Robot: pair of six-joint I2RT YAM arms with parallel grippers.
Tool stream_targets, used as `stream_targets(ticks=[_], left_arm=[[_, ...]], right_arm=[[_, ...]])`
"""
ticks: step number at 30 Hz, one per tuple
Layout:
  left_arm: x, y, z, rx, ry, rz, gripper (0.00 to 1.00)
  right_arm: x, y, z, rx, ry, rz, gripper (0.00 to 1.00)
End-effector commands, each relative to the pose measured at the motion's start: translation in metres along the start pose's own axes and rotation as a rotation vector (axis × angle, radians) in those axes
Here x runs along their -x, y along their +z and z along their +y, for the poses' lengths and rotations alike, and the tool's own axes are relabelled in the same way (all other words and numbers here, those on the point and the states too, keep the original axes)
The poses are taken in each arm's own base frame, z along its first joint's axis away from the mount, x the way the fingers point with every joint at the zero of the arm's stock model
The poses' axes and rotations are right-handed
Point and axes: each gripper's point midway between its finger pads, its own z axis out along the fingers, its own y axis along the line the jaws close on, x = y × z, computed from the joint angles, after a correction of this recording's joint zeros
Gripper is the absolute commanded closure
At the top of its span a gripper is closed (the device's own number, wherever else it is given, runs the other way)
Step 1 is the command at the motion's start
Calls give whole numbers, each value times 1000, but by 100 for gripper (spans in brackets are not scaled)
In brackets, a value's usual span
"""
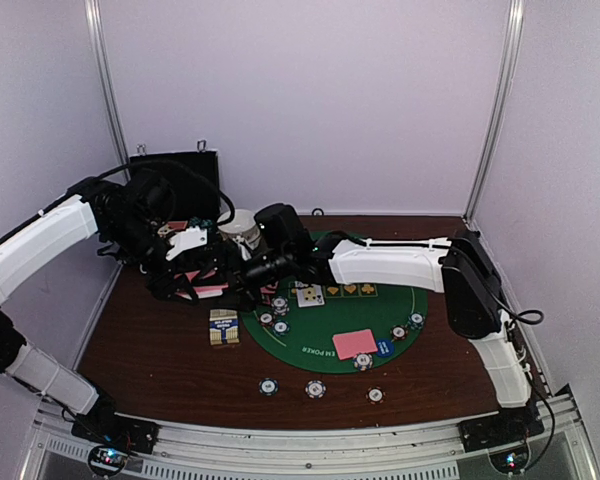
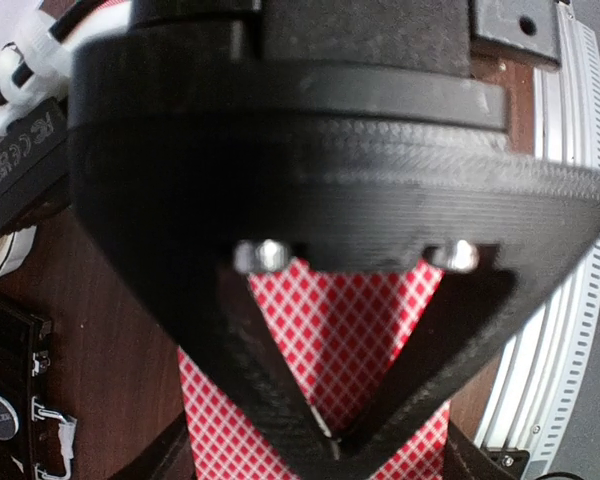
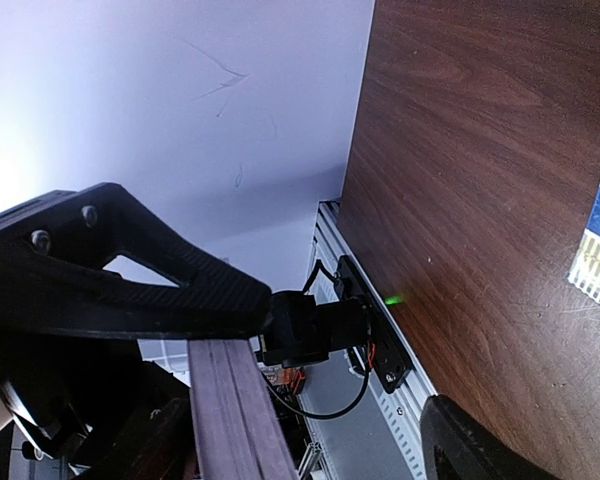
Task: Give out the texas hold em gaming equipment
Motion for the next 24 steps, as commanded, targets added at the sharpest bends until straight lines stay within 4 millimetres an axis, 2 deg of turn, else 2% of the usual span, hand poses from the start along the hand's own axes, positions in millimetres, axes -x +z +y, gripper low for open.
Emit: stream_targets(ticks=[1,5,7,15,20,24], left_arm=[[16,-15,-6,-11,34,-78,100],[14,-16,-10,-19,52,-77,100],[13,-16,-10,-19,54,-73,100],[11,-17,-11,-11,63,-65,100],[10,-15,-11,-12,61,-60,100],[8,-14,-10,-11,60,-53,100]], right_arm=[[6,-1,11,35,-15,0,23],[8,-6,3,21,0,-5,26],[9,-9,6,34,-17,-12,28],[3,-25,-5,4,-17,-18,35],[0,-32,6,12,-47,-21,42],[-1,-36,16,25,-58,-21,43]])
